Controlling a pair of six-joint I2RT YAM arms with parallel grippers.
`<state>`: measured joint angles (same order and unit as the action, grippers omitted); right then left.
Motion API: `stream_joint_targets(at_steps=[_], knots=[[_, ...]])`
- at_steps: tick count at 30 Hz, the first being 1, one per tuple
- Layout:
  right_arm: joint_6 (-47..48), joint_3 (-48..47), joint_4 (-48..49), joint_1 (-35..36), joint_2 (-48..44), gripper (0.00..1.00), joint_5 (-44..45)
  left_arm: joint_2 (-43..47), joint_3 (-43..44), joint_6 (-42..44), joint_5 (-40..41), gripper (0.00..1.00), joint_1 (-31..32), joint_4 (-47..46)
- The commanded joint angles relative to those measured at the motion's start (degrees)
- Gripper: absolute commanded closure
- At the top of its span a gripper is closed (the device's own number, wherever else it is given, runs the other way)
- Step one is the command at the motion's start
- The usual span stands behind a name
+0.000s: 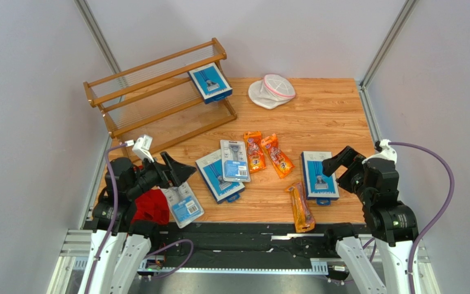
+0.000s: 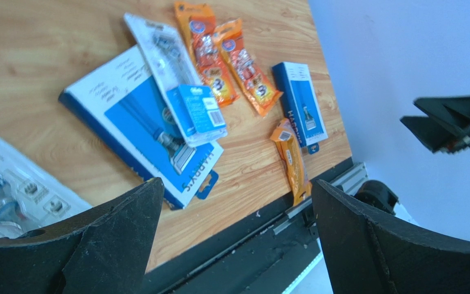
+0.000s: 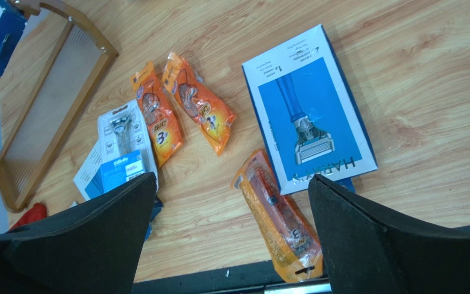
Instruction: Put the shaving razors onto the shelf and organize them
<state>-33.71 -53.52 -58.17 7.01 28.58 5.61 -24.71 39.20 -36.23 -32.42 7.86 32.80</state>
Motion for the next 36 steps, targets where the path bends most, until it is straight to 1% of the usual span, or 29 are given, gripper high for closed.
stream_joint_targets(at_steps=[1, 2, 3, 4, 5, 6, 7, 8, 9, 10, 11, 12, 13, 14, 15, 16, 17, 18, 19, 20, 21, 22, 23, 25, 29, 32, 33, 35, 36], knots=[[-2.22, 0.76, 0.23, 0.20, -2.56, 0.00, -7.25, -0.52, -3.43, -10.88, 1.26, 0.01, 0.40, -1.24], [-2.84, 2.35, 2.08, 0.20, -2.91, 0.00, -9.54, -0.25, -4.21, -9.40, -2.00, 0.01, 0.40, -2.46], [-3.54, 3.93, 4.10, 0.20, -2.83, 0.00, -14.43, -0.08, -5.09, -7.82, -5.77, 0.01, 0.40, -7.87], [-4.16, 5.77, 8.21, 0.20, -2.30, 0.00, -17.09, 0.53, -5.88, -7.46, -9.90, 0.01, 0.40, -9.66], [-4.25, 8.58, 10.25, 0.20, -1.52, 0.00, -19.90, 1.06, -8.41, -8.93, -10.81, 0.01, 0.40, -11.77], [-4.25, 10.00, 12.01, 0.11, 1.02, 0.00, -25.33, 1.41, -9.92, -10.08, -11.51, 0.01, 0.40, -15.88], [-4.43, 10.88, 14.12, 0.38, 2.17, 0.01, -27.47, 1.68, -11.50, -12.44, -12.65, 0.01, 0.40, -18.10], [-4.78, 11.76, 14.66, 0.64, 3.58, 0.03, -28.80, 1.42, -15.00, -14.12, -13.36, 0.01, 0.40, -20.47], [-4.69, 11.86, 14.93, 1.25, 4.29, 0.04, -29.59, 0.20, -16.68, -15.70, -13.98, 0.01, 0.40, -25.80], [-4.87, 11.86, 15.80, 2.82, 4.29, 0.04, -29.08, -0.94, -18.27, -18.59, -14.59, 0.01, 0.40, -27.85], [-5.83, 12.20, 16.85, 3.53, 3.77, 0.04, -28.46, -2.43, -19.76, -19.05, -14.86, 0.01, 0.40, -29.61], [-6.97, 13.51, 18.26, 4.24, 3.16, 0.04, -27.50, -4.10, -19.86, -18.71, -15.21, 0.01, 0.40, -29.98], [-8.37, 14.74, 22.53, 5.46, 1.76, 0.04, -27.58, -7.34, -19.43, -16.53, -15.21, 0.01, 0.49, -29.20], [-11.52, 15.89, 24.84, 6.08, 1.66, 0.04, -27.93, -8.85, -17.77, -15.11, -14.86, 0.01, 0.41, -27.97], [-12.94, 17.90, 27.21, 6.87, 1.92, 0.04, -28.37, -11.39, -16.36, -11.53, -13.21, 0.01, 0.49, -23.09], [-13.91, 18.53, 31.32, 9.32, 2.53, 0.04, -28.37, -12.37, -14.87, -9.93, -12.32, 0.01, 0.49, -20.52], [-14.62, 18.62, 32.93, 10.91, 5.15, 0.05, -28.02, -13.25, -12.07, -8.35, -11.44, 0.01, 0.49, -16.14], [-14.63, 18.10, 34.17, 13.01, 6.83, 0.05, -25.84, -14.74, -10.82, -6.16, -10.04, 0.01, 0.49, -14.27], [-14.19, 17.40, 36.09, 17.99, 8.58, 0.05, -24.08, -15.54, -9.59, -5.53, -9.07, 0.01, 0.49, -12.51], [-13.75, 16.44, 36.98, 20.74, 13.30, 0.05, -21.98, -16.15, -7.84, -4.91, -8.54, 0.01, 0.49, -11.10], [-12.27, 15.21, 37.60, 23.20, 15.69, 0.04, -18.73, -17.38, -7.30, -4.90, -8.27, 0.01, 0.49, -11.00], [-11.47, 12.41, 38.56, 27.23, 18.76, 0.04, -17.83, -18.09, -6.95, -5.08, -7.92, 0.01, 0.58, -11.00], [-10.94, 11.25, 39.18, 28.84, 23.23, 0.04, -17.30, -18.79, -6.42, -5.25, -7.83, 0.01, 0.67, -11.96], [-10.06, 9.06, 40.85, 31.83, 26.78, 0.04, -15.89, -21.77, -6.07, -5.96, -7.48, 0.01, 1.02, -12.58], [-10.14, 10.35, 44.80, 32.63, 28.73, 0.04, -14.66, -27.92, -4.23, -6.22, -5.11, 0.02, 4.17, -15.47], [-10.32, 12.99, 47.01, 32.46, 27.32, 0.03, -13.08, -34.16, -1.51, -5.70, -1.16, 0.03, 8.65, -16.96], [-10.41, 13.70, 47.62, 32.54, 26.80, 0.03, -13.08, -37.74, -0.97, -5.96, 0.16, 0.03, 10.67, -17.76], [-10.58, 15.37, 49.38, 32.46, 25.04, 0.03, -12.90, -41.63, 0.96, -6.22, 1.57, 0.03, 12.44, -19.25], [-10.76, 16.59, 49.56, 32.46, 24.43, 0.03, -12.03, -45.22, 1.49, -6.40, 2.10, 0.03, 13.49, -19.87]])
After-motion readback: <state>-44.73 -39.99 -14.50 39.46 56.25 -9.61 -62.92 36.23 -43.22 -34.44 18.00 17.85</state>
